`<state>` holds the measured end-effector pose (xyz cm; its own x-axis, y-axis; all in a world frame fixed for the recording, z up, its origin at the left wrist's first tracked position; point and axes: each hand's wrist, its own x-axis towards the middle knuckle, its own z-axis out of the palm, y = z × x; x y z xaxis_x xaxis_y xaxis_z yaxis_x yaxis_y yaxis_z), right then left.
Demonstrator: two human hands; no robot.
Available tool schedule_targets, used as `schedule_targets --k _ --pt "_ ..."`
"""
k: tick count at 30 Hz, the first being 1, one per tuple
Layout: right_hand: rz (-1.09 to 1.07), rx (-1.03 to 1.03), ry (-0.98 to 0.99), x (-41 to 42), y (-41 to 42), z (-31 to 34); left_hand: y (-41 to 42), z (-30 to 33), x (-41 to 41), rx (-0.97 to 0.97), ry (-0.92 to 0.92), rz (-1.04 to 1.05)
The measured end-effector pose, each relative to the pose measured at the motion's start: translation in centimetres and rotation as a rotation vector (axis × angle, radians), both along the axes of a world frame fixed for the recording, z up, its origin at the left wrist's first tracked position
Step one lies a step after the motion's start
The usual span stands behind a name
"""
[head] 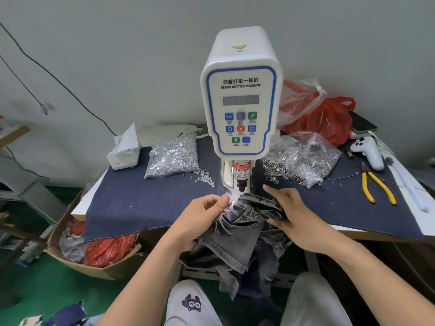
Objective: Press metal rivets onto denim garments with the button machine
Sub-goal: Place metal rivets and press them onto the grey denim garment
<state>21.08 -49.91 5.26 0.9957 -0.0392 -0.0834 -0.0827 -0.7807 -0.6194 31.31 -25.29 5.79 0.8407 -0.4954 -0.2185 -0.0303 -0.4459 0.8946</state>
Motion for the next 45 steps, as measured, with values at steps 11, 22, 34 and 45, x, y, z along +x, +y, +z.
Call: schedule_targets --k 11,22,34,45 --pt "0.072 0.015 -0.097 -0.5 0.0 1.5 1.0 -0.9 -0.5 0.090 0.203 -0.387" --pt "0.156 0.657 0.371 -0.3 -1.2 1.9 0.4 -2.3 -0.7 -0.280 0.123 -0.096" --pt "0.125 0.789 0.376 1.2 -2.1 1.2 1.0 -2.7 -0.9 -0.122 0.193 -0.317" --pt "0.093 0.817 0.446 1.1 -1.6 0.2 0.7 -3.5 -1.3 -0.486 0.389 -0.191"
